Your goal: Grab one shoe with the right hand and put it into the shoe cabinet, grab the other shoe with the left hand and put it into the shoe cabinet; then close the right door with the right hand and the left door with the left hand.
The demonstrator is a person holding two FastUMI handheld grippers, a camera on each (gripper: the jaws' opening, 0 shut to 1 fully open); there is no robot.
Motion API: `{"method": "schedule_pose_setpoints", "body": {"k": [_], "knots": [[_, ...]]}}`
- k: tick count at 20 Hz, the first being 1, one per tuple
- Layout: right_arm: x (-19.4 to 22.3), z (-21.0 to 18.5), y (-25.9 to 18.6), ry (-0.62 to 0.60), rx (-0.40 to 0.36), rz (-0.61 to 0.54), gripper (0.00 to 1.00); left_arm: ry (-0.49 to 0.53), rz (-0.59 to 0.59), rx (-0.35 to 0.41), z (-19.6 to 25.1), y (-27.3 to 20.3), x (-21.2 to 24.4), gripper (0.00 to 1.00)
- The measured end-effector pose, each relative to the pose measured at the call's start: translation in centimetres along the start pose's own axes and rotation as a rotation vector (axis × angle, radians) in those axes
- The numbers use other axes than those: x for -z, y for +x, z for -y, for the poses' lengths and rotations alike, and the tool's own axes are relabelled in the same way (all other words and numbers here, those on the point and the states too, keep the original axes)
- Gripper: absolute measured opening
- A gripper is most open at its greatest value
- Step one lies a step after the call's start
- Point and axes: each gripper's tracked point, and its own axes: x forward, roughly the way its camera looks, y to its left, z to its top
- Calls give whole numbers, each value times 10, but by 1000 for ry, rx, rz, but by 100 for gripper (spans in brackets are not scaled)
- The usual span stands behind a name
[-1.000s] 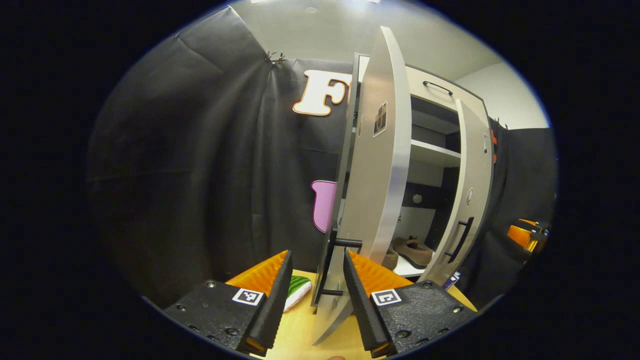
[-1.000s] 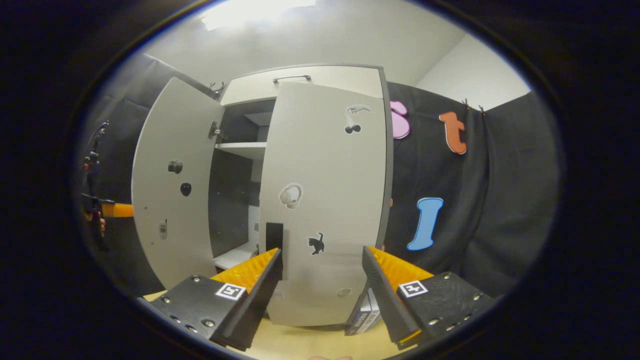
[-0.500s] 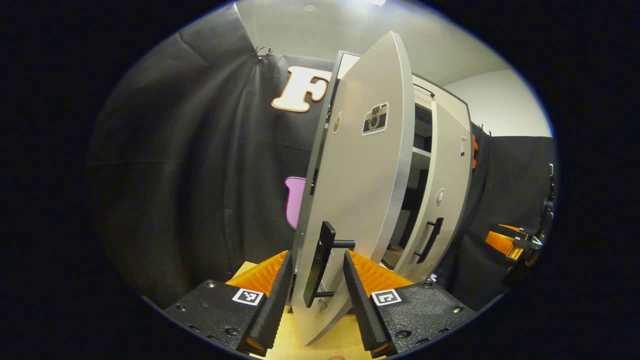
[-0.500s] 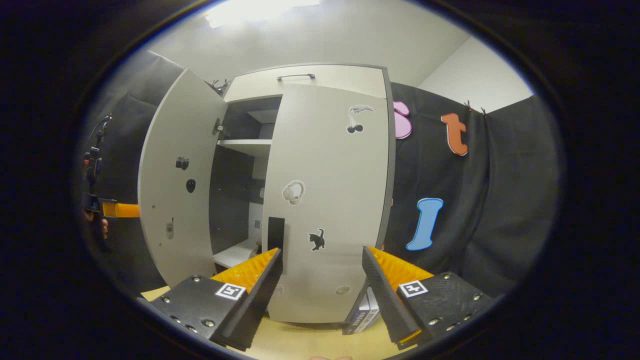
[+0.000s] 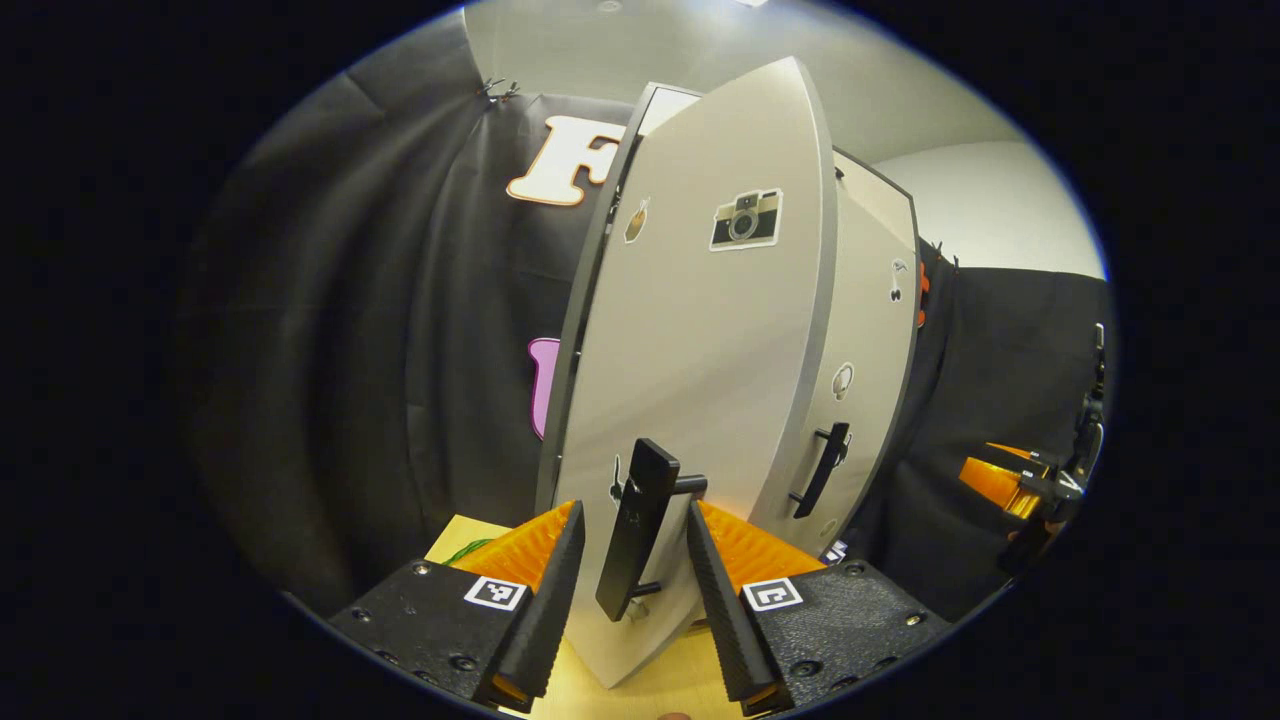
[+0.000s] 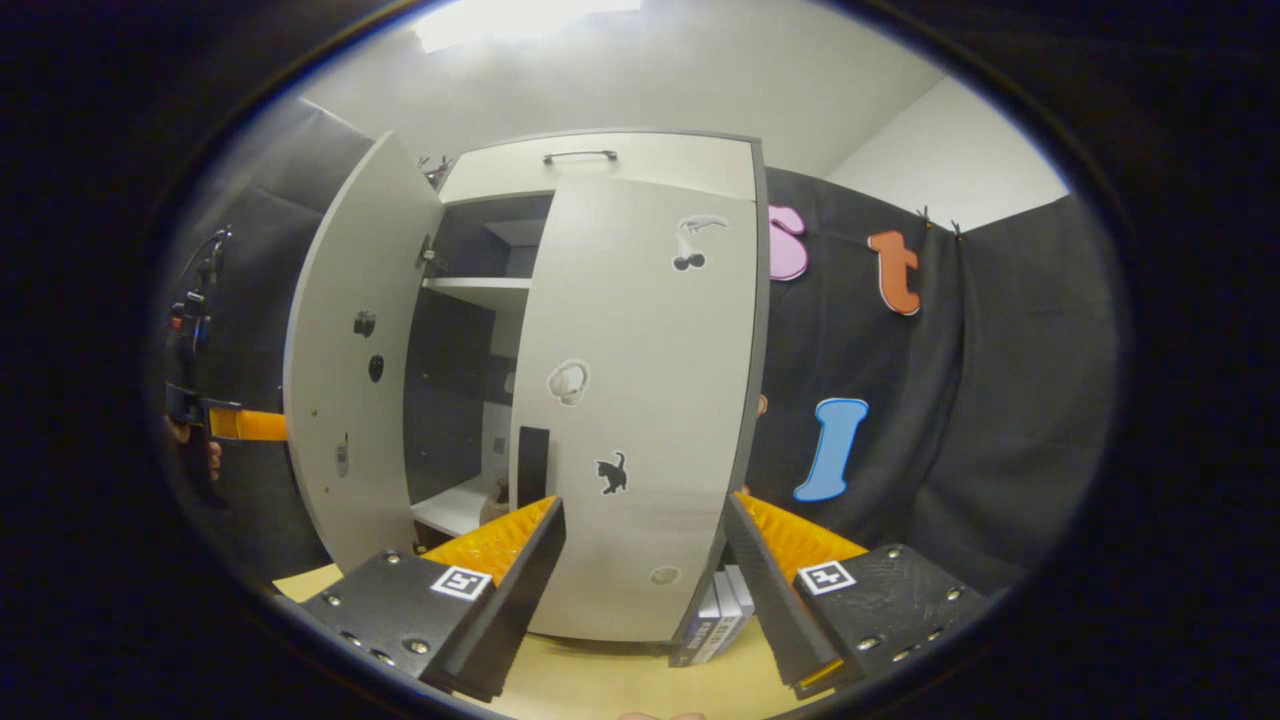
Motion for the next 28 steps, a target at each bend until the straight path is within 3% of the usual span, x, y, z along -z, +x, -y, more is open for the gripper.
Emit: {"method": "schedule_pose_setpoints", "body": {"k": [4, 5, 6, 12, 13, 14, 19, 28], "knots": [[2, 7, 2, 8, 11, -5, 96, -3, -4, 21, 9, 7, 2, 60], [3, 7, 3, 10, 11, -7, 96, -1, -7, 28, 12, 9, 3, 64], [4, 6, 1, 13, 10, -9, 96, 2, -14, 39, 15, 11, 5, 60], [12, 13, 3, 13, 16, -21, 96, -12, -61, 123, 42, 23, 21, 60], [14, 13, 2, 17, 17, -24, 96, -18, -73, 141, 47, 26, 25, 65], [16, 14, 0, 20, 20, -26, 96, -23, -83, 157, 53, 28, 29, 60], [24, 31, -6, 23, 54, -45, 96, -17, -113, 211, 77, 40, 41, 67], [39, 50, -10, 81, 87, -70, 96, -5, -139, 226, 87, 48, 54, 67]]}}
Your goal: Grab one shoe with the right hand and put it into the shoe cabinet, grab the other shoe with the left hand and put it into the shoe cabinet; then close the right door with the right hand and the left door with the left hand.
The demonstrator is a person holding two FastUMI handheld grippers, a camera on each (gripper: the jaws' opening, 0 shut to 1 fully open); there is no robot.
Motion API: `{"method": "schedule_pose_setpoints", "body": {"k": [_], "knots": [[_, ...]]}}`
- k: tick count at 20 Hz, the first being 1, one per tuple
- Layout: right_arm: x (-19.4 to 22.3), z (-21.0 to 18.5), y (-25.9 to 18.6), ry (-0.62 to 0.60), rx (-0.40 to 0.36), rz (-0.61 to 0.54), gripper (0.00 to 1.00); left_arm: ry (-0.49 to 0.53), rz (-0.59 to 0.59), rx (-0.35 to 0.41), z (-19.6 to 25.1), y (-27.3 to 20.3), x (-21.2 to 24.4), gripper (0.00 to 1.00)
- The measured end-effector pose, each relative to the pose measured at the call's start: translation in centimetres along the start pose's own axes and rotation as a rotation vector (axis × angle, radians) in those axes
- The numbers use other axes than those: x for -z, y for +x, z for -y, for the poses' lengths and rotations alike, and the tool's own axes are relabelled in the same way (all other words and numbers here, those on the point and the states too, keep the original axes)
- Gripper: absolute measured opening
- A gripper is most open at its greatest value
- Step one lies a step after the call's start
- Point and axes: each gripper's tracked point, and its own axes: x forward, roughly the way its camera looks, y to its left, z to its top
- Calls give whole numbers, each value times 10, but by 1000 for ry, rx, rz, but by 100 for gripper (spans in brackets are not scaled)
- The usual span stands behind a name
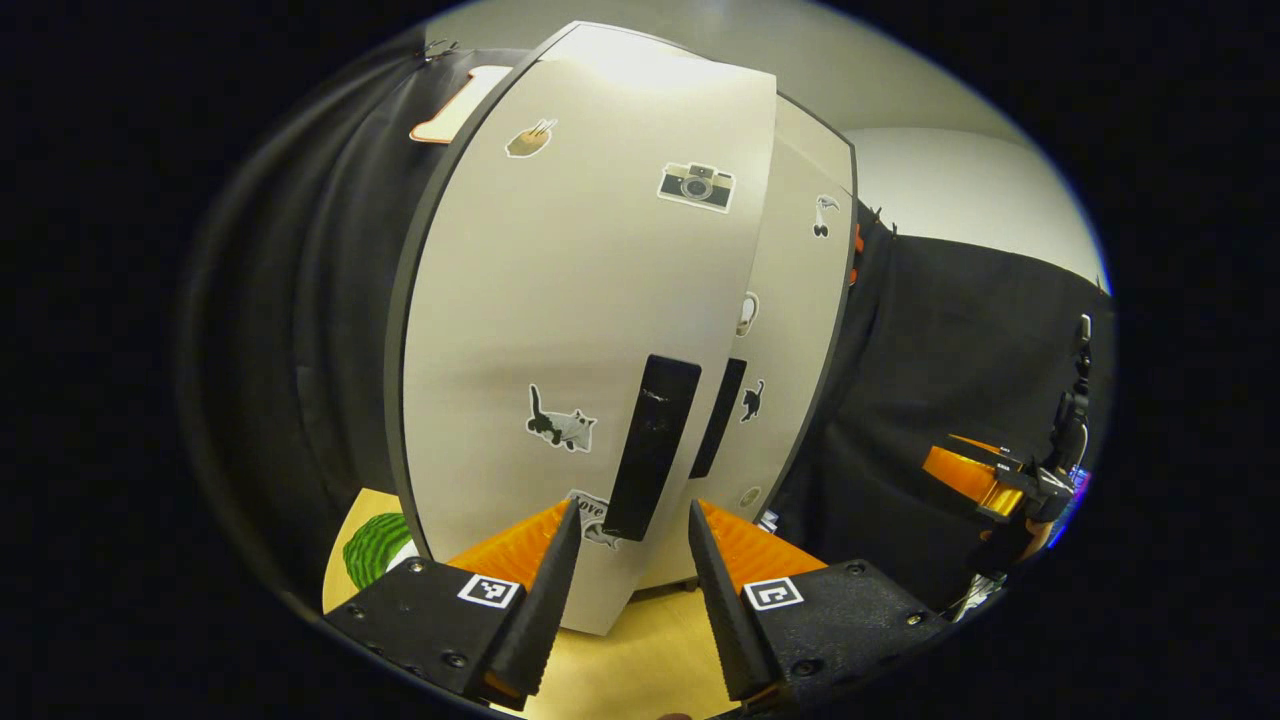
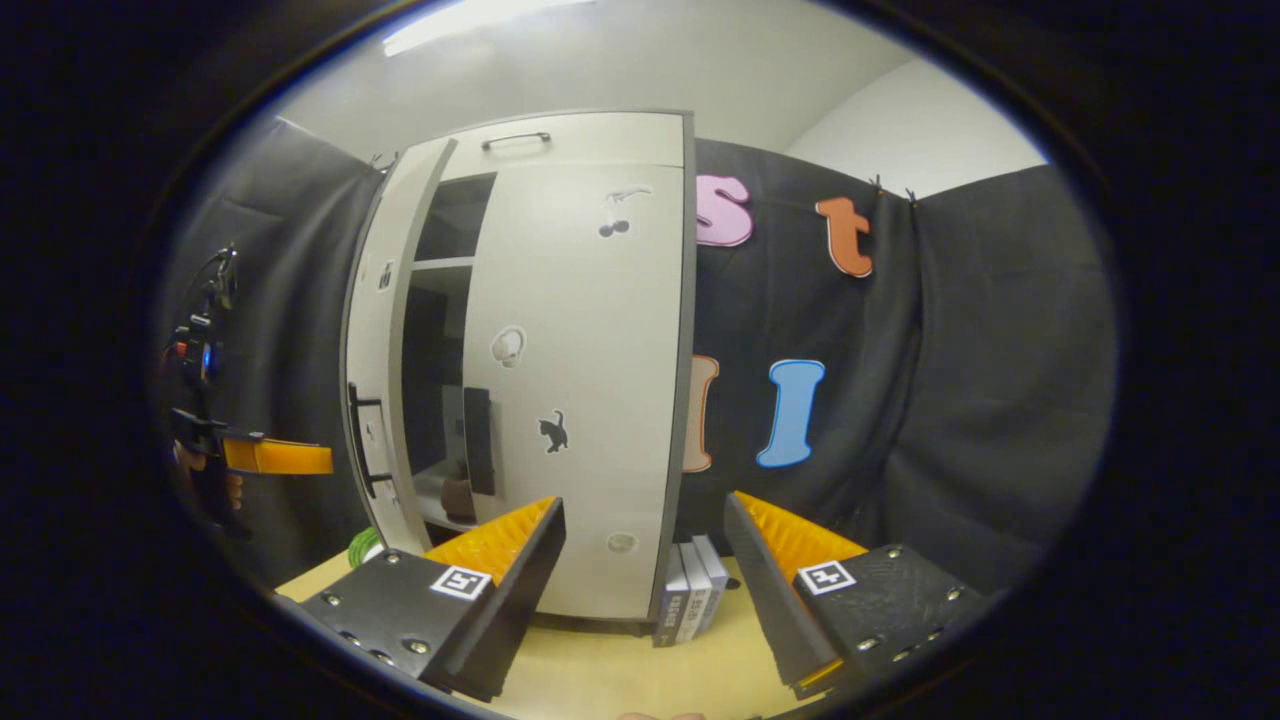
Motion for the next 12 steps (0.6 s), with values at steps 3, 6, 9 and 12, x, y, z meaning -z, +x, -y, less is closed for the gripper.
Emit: {"method": "schedule_pose_setpoints", "body": {"k": [3, 6, 9, 12], "knots": [[8, -2, 2, 27, -8, -14, 96, 4, 0, -18, -3, 0, 0, 67], [17, -9, 4, 42, -22, -30, 96, 7, 0, -35, -6, -1, -2, 67], [21, -17, 6, 47, -40, -43, 96, 10, -4, -52, -9, -4, -3, 67], [20, -23, 5, 52, -52, -32, 94, 16, 10, -68, -11, -5, -7, 67]]}}
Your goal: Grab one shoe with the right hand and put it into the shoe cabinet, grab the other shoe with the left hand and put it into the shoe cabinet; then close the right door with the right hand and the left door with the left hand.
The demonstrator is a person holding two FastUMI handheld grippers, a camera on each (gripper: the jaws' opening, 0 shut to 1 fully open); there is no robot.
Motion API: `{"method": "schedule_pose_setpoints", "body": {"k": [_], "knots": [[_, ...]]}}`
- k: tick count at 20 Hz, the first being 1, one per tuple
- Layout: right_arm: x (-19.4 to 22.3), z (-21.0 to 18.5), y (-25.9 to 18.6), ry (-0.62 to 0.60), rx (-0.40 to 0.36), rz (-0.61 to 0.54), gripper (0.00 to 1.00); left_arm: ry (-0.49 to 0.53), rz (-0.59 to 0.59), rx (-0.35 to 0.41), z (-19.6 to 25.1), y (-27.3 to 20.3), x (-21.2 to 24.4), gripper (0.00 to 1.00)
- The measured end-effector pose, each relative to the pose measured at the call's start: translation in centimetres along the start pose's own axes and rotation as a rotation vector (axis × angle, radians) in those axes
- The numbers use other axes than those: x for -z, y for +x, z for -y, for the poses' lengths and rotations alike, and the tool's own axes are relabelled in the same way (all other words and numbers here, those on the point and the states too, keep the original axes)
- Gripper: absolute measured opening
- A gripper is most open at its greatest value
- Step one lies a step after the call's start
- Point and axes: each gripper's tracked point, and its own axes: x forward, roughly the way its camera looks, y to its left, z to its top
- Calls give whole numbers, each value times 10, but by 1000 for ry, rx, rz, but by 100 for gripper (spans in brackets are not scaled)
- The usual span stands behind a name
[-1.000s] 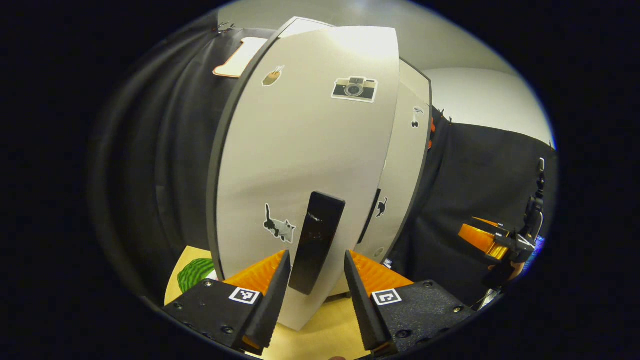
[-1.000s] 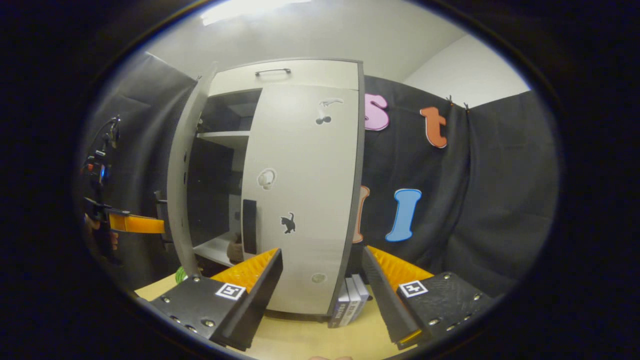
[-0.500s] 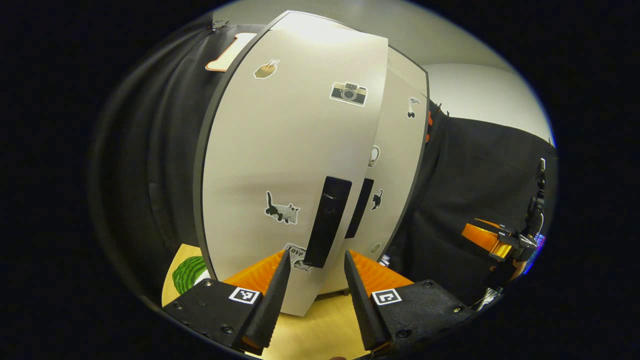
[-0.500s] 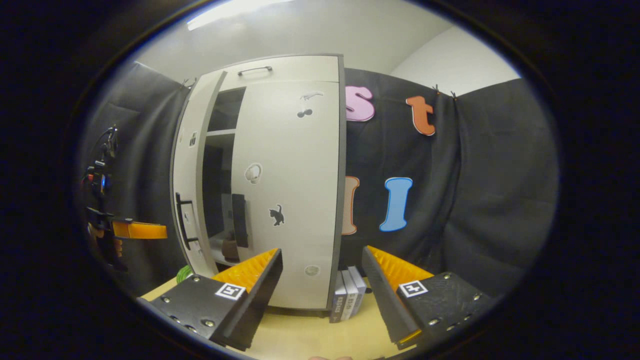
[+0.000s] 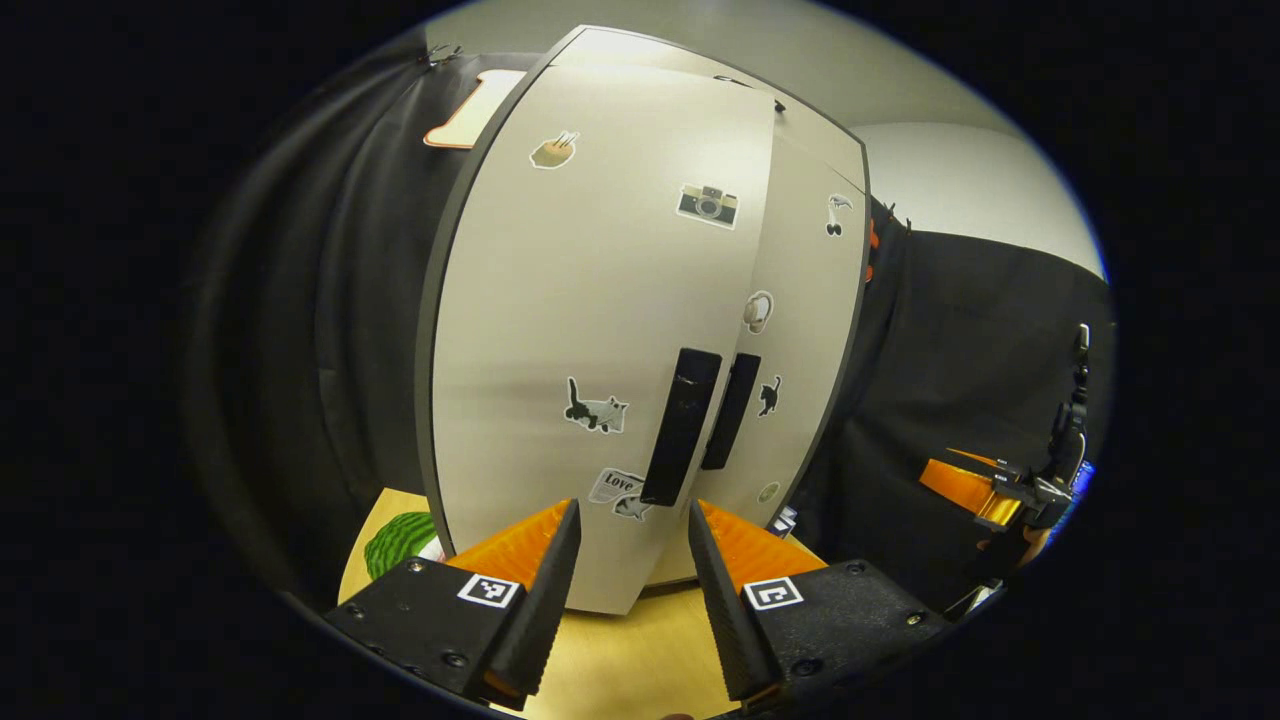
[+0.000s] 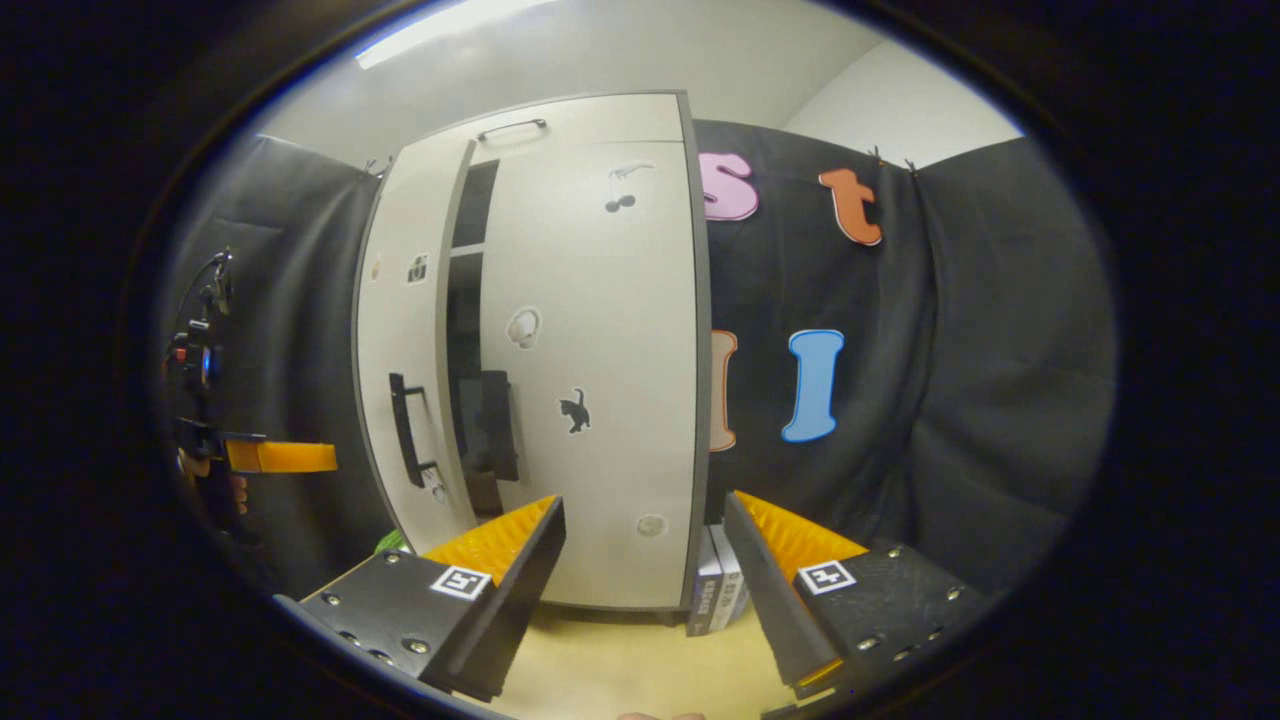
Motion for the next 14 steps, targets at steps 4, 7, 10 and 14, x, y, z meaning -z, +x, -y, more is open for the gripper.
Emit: {"method": "schedule_pose_setpoints", "body": {"k": [4, 7, 10, 14], "knots": [[-11, -9, -3, 14, -15, 25, 96, 33, 43, -27, 1, -12, -11, 67], [-20, -19, -6, 9, -20, 45, 93, 62, 90, -62, 3, -18, -24, 67], [-36, -34, -13, -20, -21, 87, 93, 92, 155, -103, 7, -28, -42, 67], [-67, -50, -24, -43, -5, 173, 96, 130, 238, -154, 18, -42, -70, 67]]}}
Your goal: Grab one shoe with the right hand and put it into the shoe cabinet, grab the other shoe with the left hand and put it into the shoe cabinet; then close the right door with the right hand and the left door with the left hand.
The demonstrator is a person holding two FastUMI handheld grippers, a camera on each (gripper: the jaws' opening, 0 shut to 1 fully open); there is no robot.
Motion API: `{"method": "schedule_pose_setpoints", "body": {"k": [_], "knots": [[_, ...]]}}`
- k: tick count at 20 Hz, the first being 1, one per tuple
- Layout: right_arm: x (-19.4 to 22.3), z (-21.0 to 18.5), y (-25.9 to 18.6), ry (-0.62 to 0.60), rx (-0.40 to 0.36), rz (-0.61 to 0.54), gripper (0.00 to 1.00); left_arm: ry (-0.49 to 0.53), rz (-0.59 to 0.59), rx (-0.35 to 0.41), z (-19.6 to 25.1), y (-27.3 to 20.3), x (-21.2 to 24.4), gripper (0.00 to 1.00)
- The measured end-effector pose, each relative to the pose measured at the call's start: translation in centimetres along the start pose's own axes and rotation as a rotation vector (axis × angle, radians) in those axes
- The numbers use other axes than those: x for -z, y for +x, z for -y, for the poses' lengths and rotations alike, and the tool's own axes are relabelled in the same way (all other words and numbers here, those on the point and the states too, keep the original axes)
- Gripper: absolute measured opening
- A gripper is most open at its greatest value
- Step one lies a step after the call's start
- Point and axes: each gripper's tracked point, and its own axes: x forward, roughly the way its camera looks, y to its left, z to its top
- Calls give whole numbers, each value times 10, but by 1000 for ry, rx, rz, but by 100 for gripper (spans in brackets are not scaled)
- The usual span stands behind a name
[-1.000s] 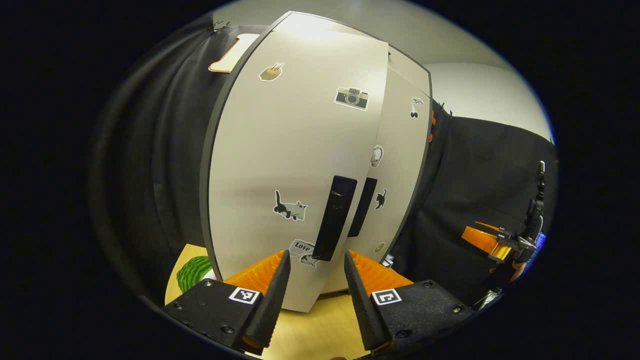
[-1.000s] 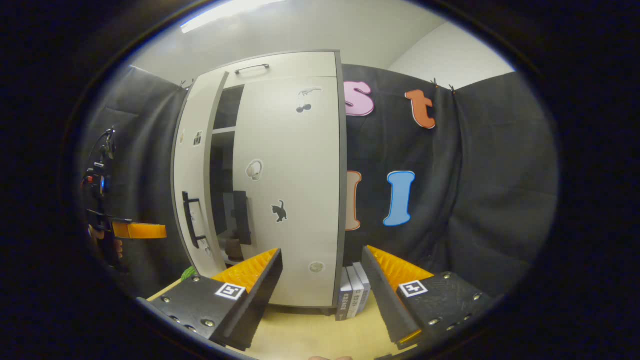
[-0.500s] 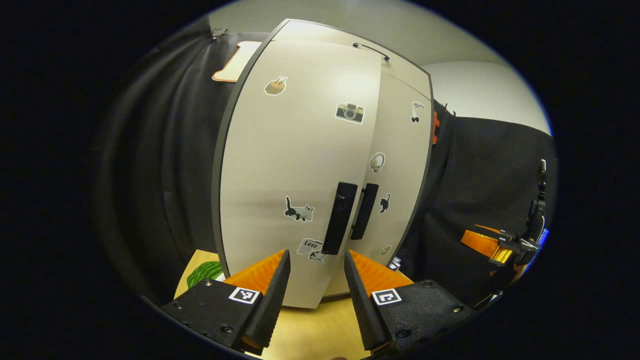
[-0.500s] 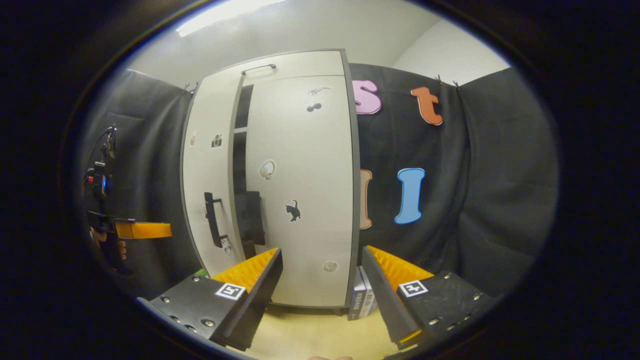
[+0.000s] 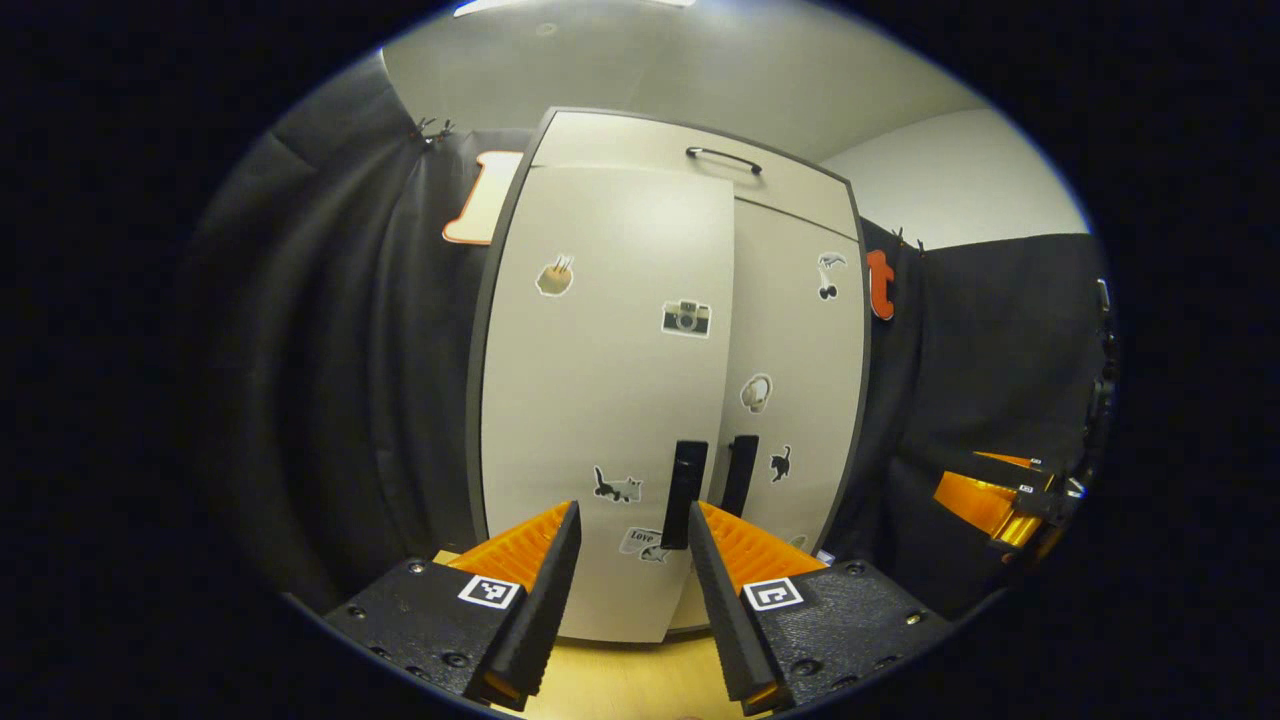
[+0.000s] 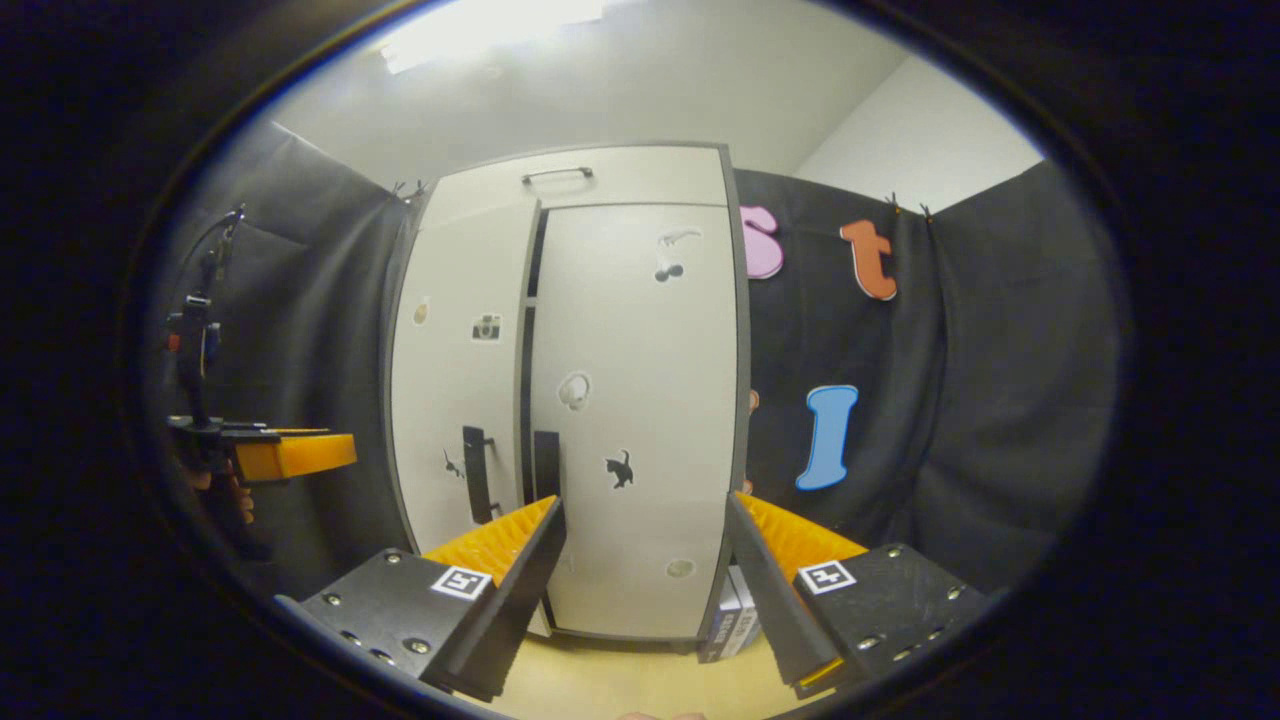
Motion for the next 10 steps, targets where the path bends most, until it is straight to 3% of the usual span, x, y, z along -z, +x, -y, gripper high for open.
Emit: {"method": "schedule_pose_setpoints", "body": {"k": [9, 10], "knots": [[-46, -15, -11, 59, -2, 113, 93, 50, 89, -61, 8, -25, -30, 67], [-48, -15, -13, 57, 8, 120, 93, 49, 94, -73, 7, -27, -33, 60]]}}
